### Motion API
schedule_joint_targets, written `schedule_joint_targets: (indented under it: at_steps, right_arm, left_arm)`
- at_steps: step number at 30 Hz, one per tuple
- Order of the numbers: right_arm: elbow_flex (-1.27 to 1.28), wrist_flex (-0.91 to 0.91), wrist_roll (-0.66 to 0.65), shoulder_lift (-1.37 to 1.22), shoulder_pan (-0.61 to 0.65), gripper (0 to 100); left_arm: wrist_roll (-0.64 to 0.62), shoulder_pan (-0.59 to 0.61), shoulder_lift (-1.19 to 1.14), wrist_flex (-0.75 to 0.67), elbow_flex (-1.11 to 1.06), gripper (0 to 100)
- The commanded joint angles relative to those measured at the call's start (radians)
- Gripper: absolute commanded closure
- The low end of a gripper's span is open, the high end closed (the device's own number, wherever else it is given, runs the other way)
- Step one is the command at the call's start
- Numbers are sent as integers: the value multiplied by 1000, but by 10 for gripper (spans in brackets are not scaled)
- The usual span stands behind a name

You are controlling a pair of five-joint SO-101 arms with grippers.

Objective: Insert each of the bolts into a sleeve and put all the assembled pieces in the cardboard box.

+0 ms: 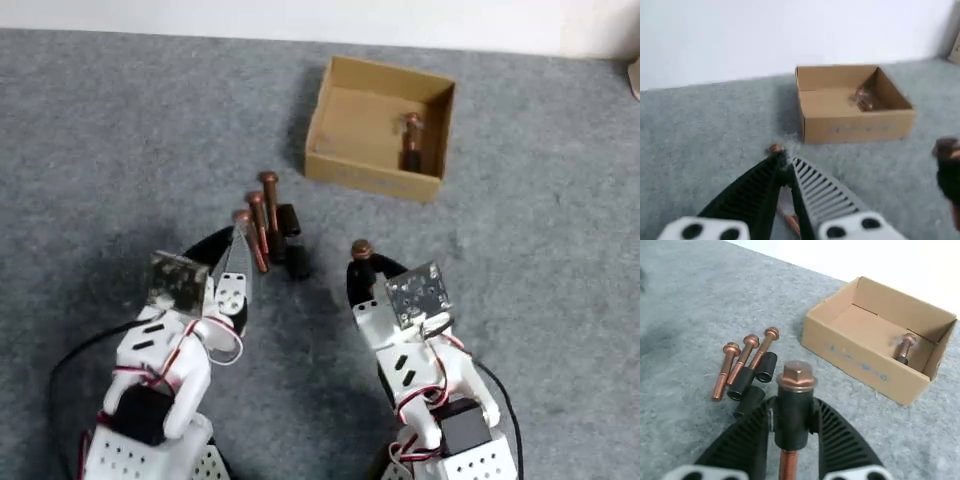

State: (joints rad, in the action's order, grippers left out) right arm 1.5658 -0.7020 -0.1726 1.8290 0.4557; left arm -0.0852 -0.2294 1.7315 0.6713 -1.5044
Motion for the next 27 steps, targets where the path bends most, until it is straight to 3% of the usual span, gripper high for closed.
schedule_joint_targets:
  at_steps: [1,7,14,20,27]
  right_arm:
    - [-13,44,-21,1,-21,995]
    - [-139,99,-25,-252,-53,995]
    - [-642,202,-25,-957,-200,995]
    - [-1241,142,-20,-1589,-300,995]
    - [-1979,-127,-21,-2201,-314,995]
  left_arm:
    - [64,15,-166,-69,45,965]
    - [84,108,-653,-235,193,985]
    - [-15,191,-1084,-267,387,994]
    - [-28,202,-1224,-298,456,994]
    - [-28,196,-1233,-311,456,994]
